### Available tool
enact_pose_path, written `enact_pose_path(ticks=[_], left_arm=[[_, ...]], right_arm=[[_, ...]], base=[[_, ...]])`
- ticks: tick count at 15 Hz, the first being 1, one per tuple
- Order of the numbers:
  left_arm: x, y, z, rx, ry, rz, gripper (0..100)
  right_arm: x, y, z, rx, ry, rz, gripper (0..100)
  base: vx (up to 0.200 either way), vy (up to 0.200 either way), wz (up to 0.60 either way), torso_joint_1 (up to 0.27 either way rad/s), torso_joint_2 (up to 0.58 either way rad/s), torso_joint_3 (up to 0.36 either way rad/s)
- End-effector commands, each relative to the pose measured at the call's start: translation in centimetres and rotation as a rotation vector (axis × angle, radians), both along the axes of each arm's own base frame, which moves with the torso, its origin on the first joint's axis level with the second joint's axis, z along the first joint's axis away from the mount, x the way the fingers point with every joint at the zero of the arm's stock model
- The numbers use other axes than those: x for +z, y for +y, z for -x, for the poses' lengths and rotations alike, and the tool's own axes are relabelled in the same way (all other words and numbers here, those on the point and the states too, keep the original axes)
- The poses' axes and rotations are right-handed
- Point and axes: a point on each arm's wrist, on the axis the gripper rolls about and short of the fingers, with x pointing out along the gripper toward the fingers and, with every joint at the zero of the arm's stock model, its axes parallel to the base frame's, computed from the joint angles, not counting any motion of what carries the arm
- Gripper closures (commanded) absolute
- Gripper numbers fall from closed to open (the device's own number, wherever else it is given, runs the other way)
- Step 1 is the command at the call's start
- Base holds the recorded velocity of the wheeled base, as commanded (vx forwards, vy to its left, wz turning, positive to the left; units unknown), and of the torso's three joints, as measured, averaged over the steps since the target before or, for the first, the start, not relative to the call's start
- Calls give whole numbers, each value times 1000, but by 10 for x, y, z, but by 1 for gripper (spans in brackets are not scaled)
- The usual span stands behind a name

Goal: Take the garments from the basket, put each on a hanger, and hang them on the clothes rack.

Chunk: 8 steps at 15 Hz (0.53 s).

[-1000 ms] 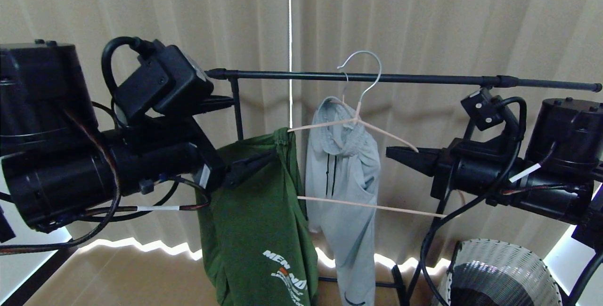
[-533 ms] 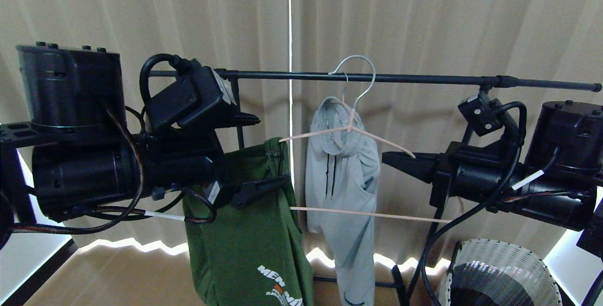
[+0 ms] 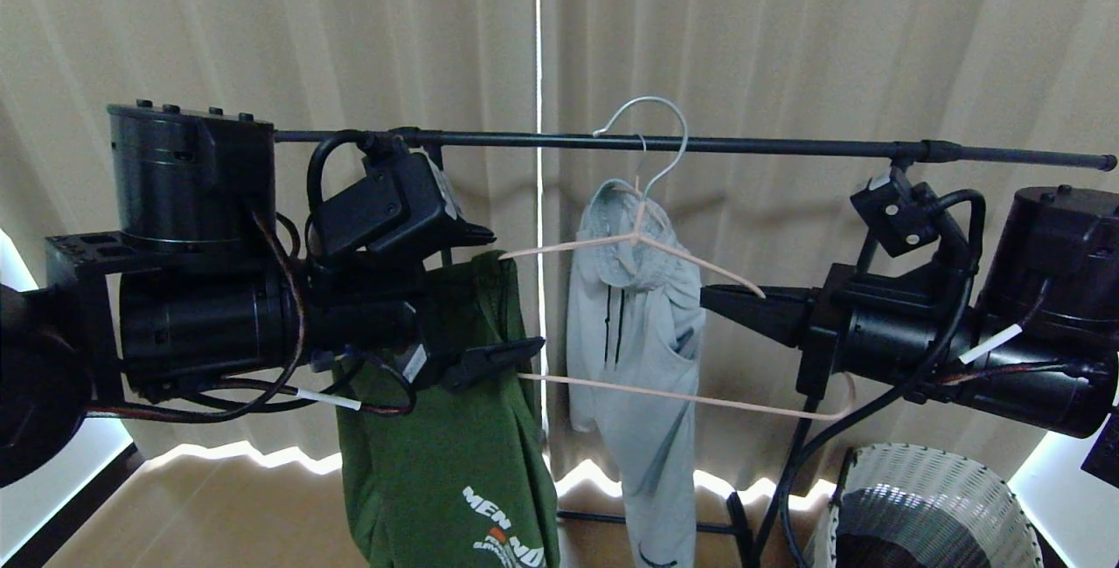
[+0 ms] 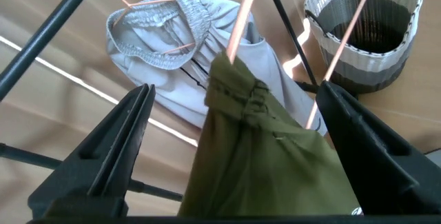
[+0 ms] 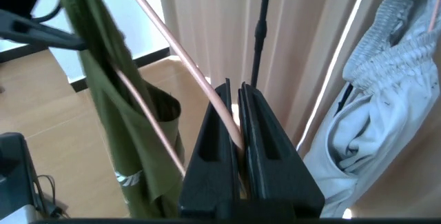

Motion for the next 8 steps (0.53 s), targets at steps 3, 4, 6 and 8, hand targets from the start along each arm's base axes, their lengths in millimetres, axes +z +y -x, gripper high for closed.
enact_pose_path(ticks=[3,4,6,8], left_arm=[[-2,-1,-1,0,5,-3,0],[-2,0,-1,-1,4,-4,0],[-3,0,0,-1,5,-7,0],[-3,0,0,-2,5,-8,0]], right_arm=[[2,2,4,13,-7,-4,100],[2,2,4,15,-9,-3,100],[2,2,4,15,-15,3,100],[2,2,4,15,-15,3,100]], base=[[0,0,0,0,0,0],[0,0,0,0,0,0],[0,0,0,0,0,0],[0,0,0,0,0,0]])
